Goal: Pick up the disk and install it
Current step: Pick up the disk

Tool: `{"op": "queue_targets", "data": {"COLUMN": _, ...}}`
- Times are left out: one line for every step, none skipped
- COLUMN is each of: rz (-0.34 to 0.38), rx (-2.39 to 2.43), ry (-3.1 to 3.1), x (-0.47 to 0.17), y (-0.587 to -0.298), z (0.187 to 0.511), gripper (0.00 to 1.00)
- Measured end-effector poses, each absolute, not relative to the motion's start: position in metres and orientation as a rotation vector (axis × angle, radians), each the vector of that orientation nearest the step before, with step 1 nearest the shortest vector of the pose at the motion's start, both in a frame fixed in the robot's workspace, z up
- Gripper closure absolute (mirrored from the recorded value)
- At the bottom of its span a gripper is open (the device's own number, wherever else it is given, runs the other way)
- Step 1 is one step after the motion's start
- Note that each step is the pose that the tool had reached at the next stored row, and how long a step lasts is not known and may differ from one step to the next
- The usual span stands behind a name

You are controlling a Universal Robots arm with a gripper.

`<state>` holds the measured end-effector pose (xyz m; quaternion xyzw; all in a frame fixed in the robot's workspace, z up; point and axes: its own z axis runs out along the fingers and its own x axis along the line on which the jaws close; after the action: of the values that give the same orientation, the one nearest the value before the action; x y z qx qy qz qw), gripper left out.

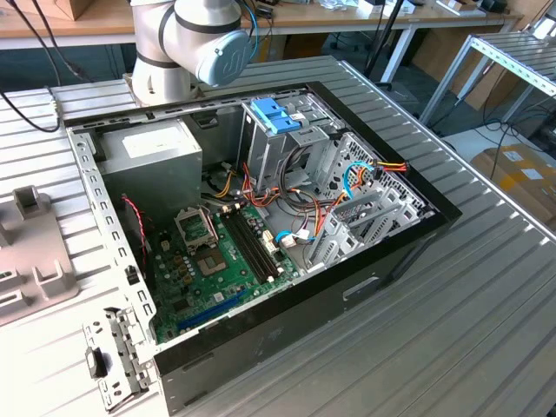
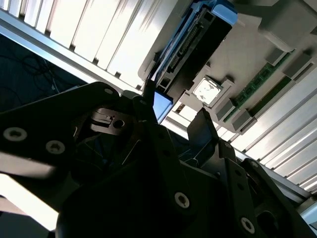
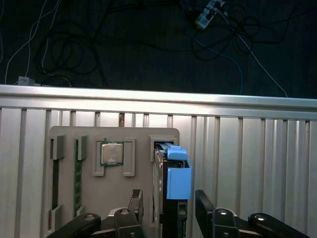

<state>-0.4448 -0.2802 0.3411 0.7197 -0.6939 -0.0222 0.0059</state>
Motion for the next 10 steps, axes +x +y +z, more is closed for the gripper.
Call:
{"op": "queue_targets", "data": {"rz": -0.069, "rx": 2.252, "ry": -2.172, "x": -0.4448, "y": -0.2802, "z": 0.3407, "gripper": 0.45}}
{"op": "queue_targets", "data": {"rz": -0.07, "rx": 2.252, "ry": -2.172, "x": -0.4448, "y": -0.2801, "z": 0.3402, "gripper": 0.45}}
{"op": "queue_targets", "data": {"rz": -0.07, "rx": 2.252, "ry": -2.172, "x": -0.4448, "y": -0.2801, "z": 0.3399, "gripper": 0.45}}
{"op": "queue_targets", "data": {"rz": -0.07, "rx": 2.252, "ry": -2.172, "x": -0.4448, "y": -0.2801, "z": 0.3394, "gripper": 0.45}}
{"op": "queue_targets", "data": {"rz": -0.07, "rx": 2.252, "ry": -2.172, "x": -0.4448, "y": -0.28, "z": 0.339, "gripper": 0.45}}
{"op": "queue_targets", "data": {"rz": -0.07, "rx": 2.252, "ry": -2.172, "x": -0.4449, "y": -0.28, "z": 0.3386, "gripper": 0.45}}
{"op": "queue_targets", "data": {"rz": -0.07, "rx": 2.252, "ry": -2.172, "x": -0.4448, "y": -0.28, "z": 0.3382, "gripper": 0.45}}
{"op": "queue_targets", "data": {"rz": -0.07, "rx": 2.252, "ry": -2.172, "x": -0.4448, "y": -0.2799, "z": 0.3373, "gripper": 0.45}}
{"op": "queue_targets", "data": {"rz": -0.07, "rx": 2.253, "ry": -2.172, "x": -0.4448, "y": -0.2799, "z": 0.3369, "gripper": 0.45}}
{"op": "queue_targets", "data": {"rz": -0.07, "rx": 2.252, "ry": -2.172, "x": -0.4448, "y": -0.2799, "z": 0.3364, "gripper": 0.45}}
